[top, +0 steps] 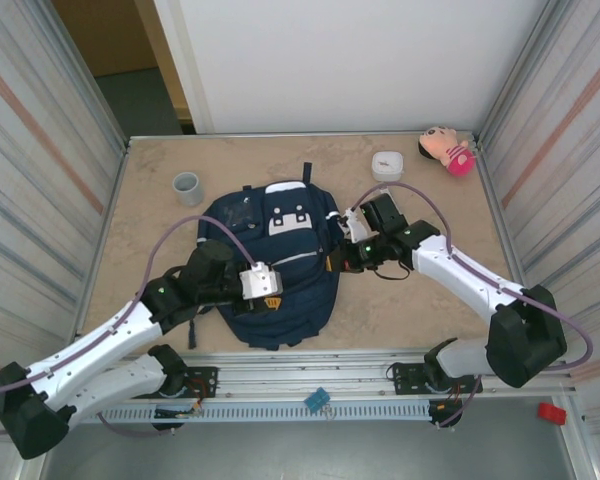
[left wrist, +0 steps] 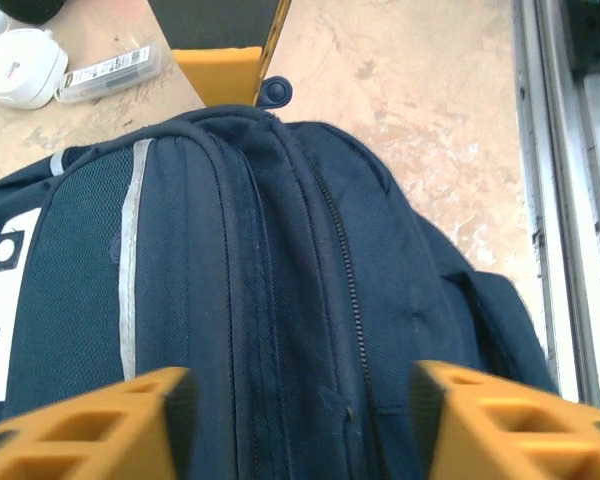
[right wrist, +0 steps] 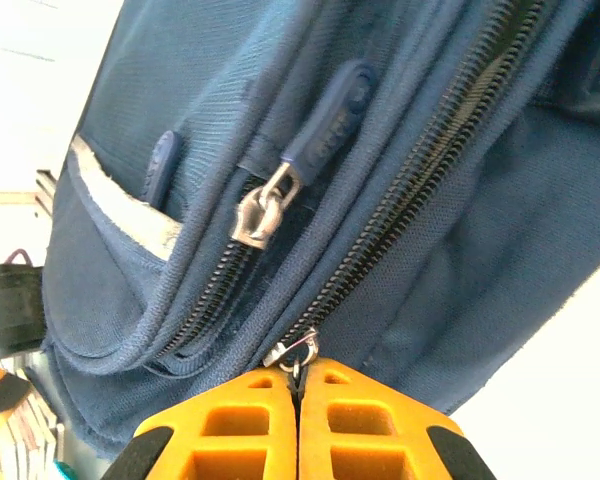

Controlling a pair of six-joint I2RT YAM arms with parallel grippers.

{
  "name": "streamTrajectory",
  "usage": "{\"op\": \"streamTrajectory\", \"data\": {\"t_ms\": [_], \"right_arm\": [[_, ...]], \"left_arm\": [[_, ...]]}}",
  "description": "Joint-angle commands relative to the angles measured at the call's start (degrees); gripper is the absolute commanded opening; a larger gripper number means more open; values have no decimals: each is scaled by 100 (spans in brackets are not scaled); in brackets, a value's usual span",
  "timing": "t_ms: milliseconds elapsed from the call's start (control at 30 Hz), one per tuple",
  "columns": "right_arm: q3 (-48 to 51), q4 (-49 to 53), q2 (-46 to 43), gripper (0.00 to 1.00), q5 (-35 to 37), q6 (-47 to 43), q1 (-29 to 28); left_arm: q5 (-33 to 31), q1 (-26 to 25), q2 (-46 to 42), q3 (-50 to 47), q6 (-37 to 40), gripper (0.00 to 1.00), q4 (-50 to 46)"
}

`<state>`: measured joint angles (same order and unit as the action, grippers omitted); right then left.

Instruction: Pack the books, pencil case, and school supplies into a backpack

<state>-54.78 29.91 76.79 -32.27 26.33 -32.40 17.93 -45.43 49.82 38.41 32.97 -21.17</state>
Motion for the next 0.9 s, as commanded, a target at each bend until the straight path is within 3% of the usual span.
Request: {"op": "streamTrajectory", "data": {"t_ms": [0, 167, 233, 467, 567, 867], "right_arm": [[-376, -279, -41, 0, 78, -8, -344], [-445, -290, -201, 0, 116, 110, -619], [-445, -291, -275, 0, 65, 137, -670], [-219, -255, -348, 0, 315, 243, -435], [-223, -370, -203, 0, 467, 354, -285], [-217, -1039, 279, 0, 1501, 903, -37]], "left_arm": [[-549, -293, 253, 397, -681, 74, 95], [-1396, -936, 984, 969, -814, 80, -18], [-1612, -1018, 1271, 1057, -878, 70, -1], [-1290, -1038, 1319, 822, -536, 16, 194], [-1128, -1031, 1023, 567, -249, 4, 328], [-396, -969, 558, 494, 120, 0, 255]]}}
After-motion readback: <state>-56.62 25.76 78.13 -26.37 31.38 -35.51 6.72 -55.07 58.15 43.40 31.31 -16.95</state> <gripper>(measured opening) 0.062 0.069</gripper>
